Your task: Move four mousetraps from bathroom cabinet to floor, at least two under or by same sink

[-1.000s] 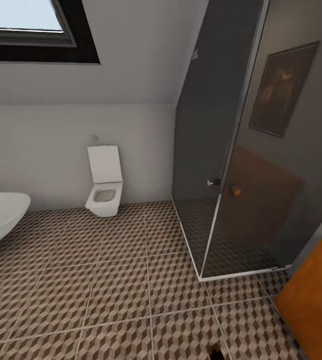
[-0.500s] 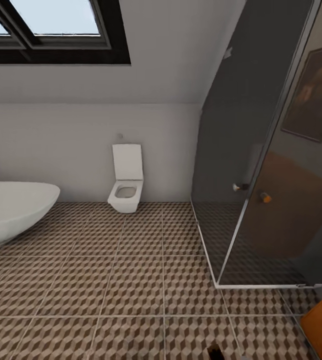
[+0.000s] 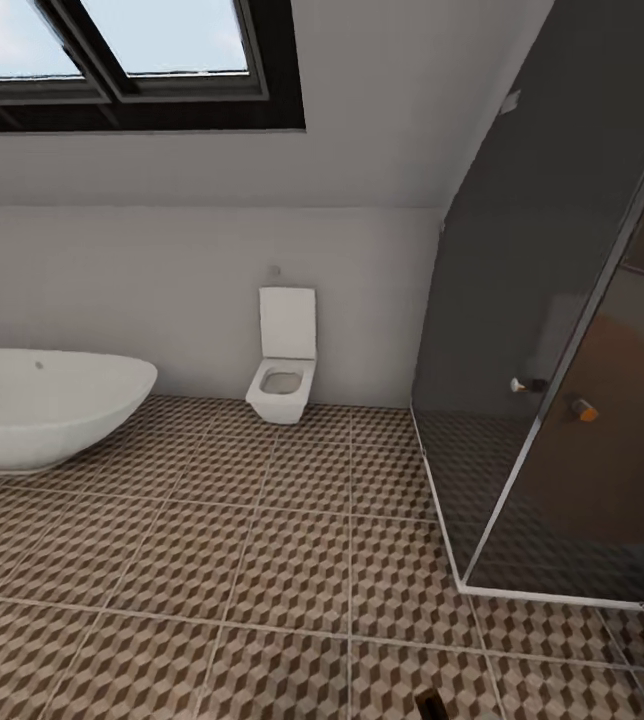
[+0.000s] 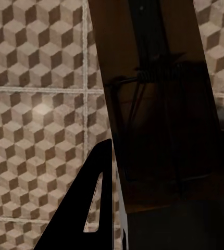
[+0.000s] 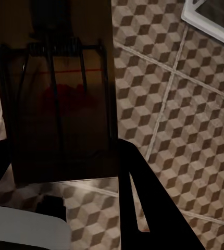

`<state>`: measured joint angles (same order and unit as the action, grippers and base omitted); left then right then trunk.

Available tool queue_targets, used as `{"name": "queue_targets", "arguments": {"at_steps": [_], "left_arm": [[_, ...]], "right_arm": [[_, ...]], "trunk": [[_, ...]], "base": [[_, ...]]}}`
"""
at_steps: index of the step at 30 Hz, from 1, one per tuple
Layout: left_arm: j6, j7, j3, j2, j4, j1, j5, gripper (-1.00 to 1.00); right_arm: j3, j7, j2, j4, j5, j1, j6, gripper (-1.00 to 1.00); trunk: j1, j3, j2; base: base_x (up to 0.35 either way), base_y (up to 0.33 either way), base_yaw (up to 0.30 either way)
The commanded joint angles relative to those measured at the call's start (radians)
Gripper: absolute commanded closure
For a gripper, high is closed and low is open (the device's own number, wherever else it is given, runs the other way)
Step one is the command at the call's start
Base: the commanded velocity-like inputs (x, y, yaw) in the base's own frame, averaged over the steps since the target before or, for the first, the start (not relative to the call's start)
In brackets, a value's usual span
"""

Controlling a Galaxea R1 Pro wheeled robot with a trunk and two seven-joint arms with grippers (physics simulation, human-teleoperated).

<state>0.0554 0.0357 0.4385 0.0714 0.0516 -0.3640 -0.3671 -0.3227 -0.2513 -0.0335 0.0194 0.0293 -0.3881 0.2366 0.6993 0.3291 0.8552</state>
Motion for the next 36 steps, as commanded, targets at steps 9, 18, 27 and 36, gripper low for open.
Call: {"name": "queue_targets", "arguments": {"at_steps": [9,18,27,36], "left_arm": [[0.006,0.000,0.008,-0.001,0.004,-0.001,-0.006,1.00],[0.006,0.000,0.008,-0.001,0.004,-0.001,-0.006,1.00],[0.006,0.000,0.008,-0.001,0.004,-0.001,-0.006,1.00],[0.006,0.000,0.008,-0.001,0.004,-0.001,-0.006,1.00]], "right_arm": [[-0.004,-0.002,0.000,0.005,-0.001,0.000,-0.001,1.00],[-0.004,-0.002,0.000,0.005,0.001,0.000,-0.003,1.00],[-0.004,-0.002,0.000,0.005,0.003,0.000,-0.003,1.00],[-0.004,-0.002,0.000,0.004,0.001,0.000,-0.001,1.00]], "trunk": [[0.000,0.001,0.001],[0.000,0.001,0.001],[0.000,0.001,0.001],[0.000,0.001,0.001]], "base": [[0.236,0.178,0.003],[0.246,0.186,0.000],[0.246,0.186,0.000],[0.252,0.185,-0.003]]}}
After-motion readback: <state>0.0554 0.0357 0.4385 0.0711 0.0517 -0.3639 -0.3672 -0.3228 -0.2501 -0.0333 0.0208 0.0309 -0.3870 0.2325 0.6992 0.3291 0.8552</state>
